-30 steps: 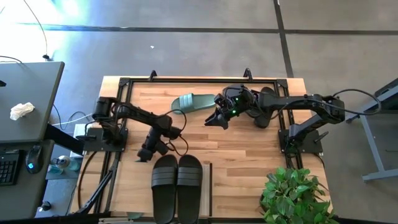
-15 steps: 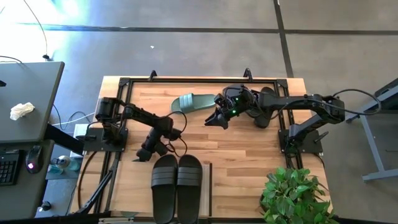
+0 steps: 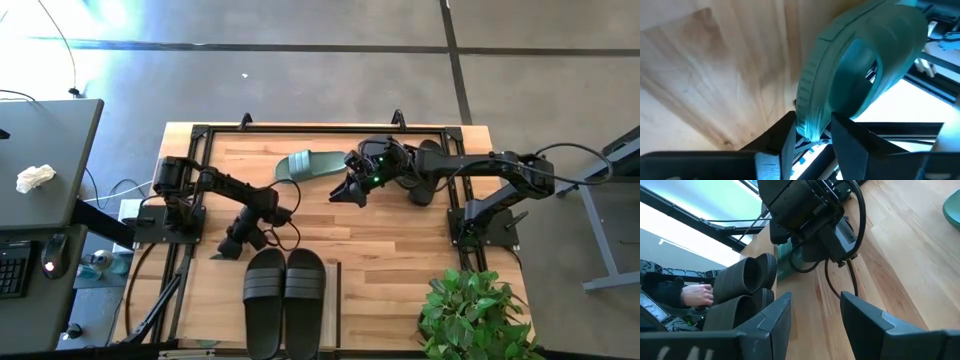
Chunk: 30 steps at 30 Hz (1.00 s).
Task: Pick and place slides into the shelf
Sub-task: Put the green slipper under the shelf
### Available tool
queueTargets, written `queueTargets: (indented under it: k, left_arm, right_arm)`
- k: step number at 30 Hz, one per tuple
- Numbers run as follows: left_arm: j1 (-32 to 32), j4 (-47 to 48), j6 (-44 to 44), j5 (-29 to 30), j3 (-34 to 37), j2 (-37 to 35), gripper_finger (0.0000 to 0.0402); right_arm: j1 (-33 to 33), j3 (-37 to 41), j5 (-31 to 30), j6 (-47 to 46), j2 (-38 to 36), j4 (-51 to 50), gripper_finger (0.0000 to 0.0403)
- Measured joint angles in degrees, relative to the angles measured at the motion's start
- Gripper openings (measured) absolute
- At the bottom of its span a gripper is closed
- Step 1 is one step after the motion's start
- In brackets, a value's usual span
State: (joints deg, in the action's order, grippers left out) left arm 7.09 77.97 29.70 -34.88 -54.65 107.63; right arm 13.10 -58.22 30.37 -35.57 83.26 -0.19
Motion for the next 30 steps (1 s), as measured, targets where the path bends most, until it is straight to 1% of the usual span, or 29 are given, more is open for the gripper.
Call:
queueTargets:
  k: [2,6,12,17,20,24,26,30]
  left_arm:
    - [0.00,-0.02,-1.30,1.57,0.00,0.00,0.0124]
    - [0.00,-0.03,-5.70,6.77,0.00,-0.02,0.0155]
    - [0.00,-1.12,-9.37,8.74,0.00,-0.02,0.0217]
    - [0.00,-2.09,-12.46,14.46,0.00,-0.02,0.0268]
    - [0.00,-1.88,-13.76,17.45,0.00,-0.04,0.0292]
    - [0.00,-1.84,-16.03,19.31,0.00,-0.04,0.0313]
    - [0.00,-1.83,-17.77,20.91,0.00,-0.04,0.0319]
    - [0.00,-1.32,-20.35,23.80,-0.02,-0.04,0.0326]
  right_arm:
    - [0.00,0.00,-0.13,0.02,0.00,0.00,0.0155]
    - [0.00,0.00,-0.34,0.33,0.00,0.00,0.0155]
    - [-0.01,0.00,-0.42,0.89,0.00,0.00,0.0155]
    - [0.00,0.00,-1.24,1.11,0.00,0.02,0.0155]
    - [-0.02,0.00,-1.87,1.61,0.00,0.02,0.0155]
    - [-0.02,0.00,-3.67,2.14,0.00,0.15,0.0155]
    - [0.06,0.00,-3.99,2.05,0.00,0.60,0.0155]
    - [0.13,0.00,-6.46,1.54,0.00,0.83,0.0155]
